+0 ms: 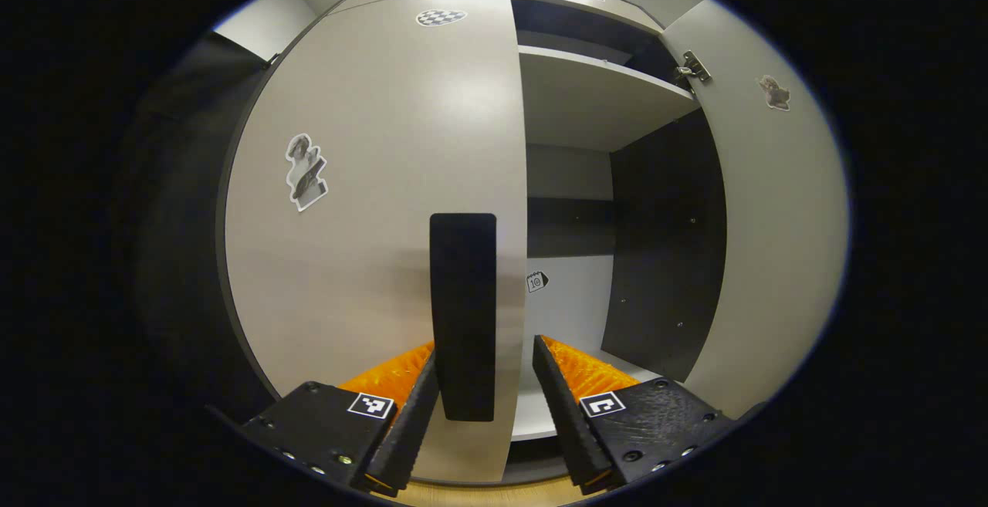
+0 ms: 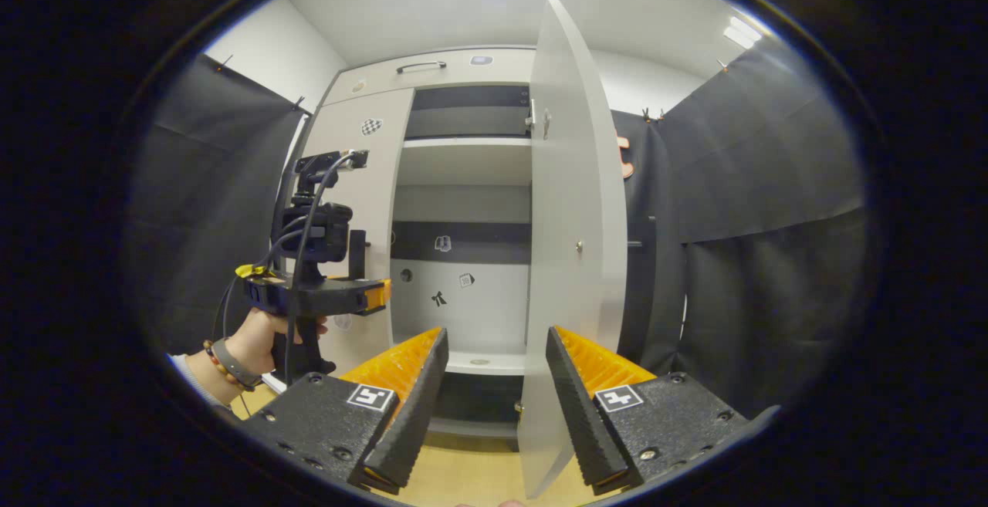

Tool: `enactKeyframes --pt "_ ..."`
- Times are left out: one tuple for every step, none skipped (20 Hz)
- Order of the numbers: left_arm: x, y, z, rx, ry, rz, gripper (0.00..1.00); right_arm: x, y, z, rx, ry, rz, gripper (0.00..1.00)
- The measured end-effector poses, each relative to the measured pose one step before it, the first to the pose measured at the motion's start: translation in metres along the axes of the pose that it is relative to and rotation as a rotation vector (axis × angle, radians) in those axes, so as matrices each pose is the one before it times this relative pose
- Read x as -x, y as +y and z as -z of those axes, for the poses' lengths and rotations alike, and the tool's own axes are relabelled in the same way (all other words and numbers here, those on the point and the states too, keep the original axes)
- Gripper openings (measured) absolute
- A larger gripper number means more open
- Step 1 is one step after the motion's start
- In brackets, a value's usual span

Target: Open the right door of the double-door shoe cabinet with the right hand, and open the left door with the left hand.

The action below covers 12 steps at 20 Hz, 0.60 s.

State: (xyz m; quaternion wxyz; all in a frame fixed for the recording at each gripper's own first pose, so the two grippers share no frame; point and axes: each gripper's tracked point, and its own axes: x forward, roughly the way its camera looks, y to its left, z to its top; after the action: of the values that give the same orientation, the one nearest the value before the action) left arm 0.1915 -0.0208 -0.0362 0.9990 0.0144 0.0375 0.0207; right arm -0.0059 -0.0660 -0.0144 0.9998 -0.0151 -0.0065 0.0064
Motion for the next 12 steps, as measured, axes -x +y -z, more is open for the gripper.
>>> enactKeyframes --pt "-0.00017 0.00328 0.00097 0.00045 0.00300 -0.00691 0.59 0.00065 -0.00063 -0.00061 0.00085 -0.00048 0.00217 0.80" --pt "-0.00028 0.00270 -0.00018 0.00154 -0.00183 -0.00670 0.51 0.00072 0.00013 -0.00020 0.00243 -0.00164 0.00142 0.80" --pt "-0.00002 0.00071 0.00118 0.01334 0.00149 0.00285 0.38 0.00006 -0.00006 -0.00020 0.00228 -0.00016 0.00016 0.80" --pt "-0.00041 -0.00077 -0.00032 0.00505 -0.00164 0.00455 0.38 0.00038 0.00097 0.00111 0.00162 0.00220 0.00032 0.80" --pt "0.00140 -0.00009 0.00004 -0.00366 0.00090 -0.00377 0.33 0.00018 -0.00006 0.00031 0.00022 0.00175 -0.00075 0.80" --pt "0.00075 0.00044 -0.00032 -0.01089 -0.00166 -0.01028 0.29 0.00020 0.00083 0.00004 0.00138 0.00056 -0.00110 0.80" --pt "0.00382 0.00116 -0.00011 -0.01387 0.00245 -0.00816 0.22 0.00012 0.00025 0.00023 0.00188 0.00037 -0.00048 0.80" --pt "-0.00218 0.00084 0.00069 -0.00261 -0.00202 -0.00370 0.10 0.00150 0.00037 0.00034 0.00205 -0.00018 -0.00022 0.80" --pt "-0.00367 -0.00098 0.00047 0.00221 -0.00271 0.00123 0.15 0.00040 0.00059 -0.00044 0.00193 -0.00109 -0.00155 0.80" --pt "-0.00078 0.00084 -0.00007 -0.00123 -0.00510 -0.00065 0.14 0.00030 0.00087 -0.00008 0.00132 -0.00113 0.00048 0.80" --pt "0.00210 -0.00023 -0.00056 -0.01364 -0.00187 0.00167 0.10 0.00011 0.00034 -0.00033 0.00232 -0.00095 0.00170 0.80" --pt "0.00148 0.00036 0.00044 -0.01112 0.00075 0.00233 0.10 0.00031 -0.00049 0.00037 0.00296 0.00016 0.00177 0.80"
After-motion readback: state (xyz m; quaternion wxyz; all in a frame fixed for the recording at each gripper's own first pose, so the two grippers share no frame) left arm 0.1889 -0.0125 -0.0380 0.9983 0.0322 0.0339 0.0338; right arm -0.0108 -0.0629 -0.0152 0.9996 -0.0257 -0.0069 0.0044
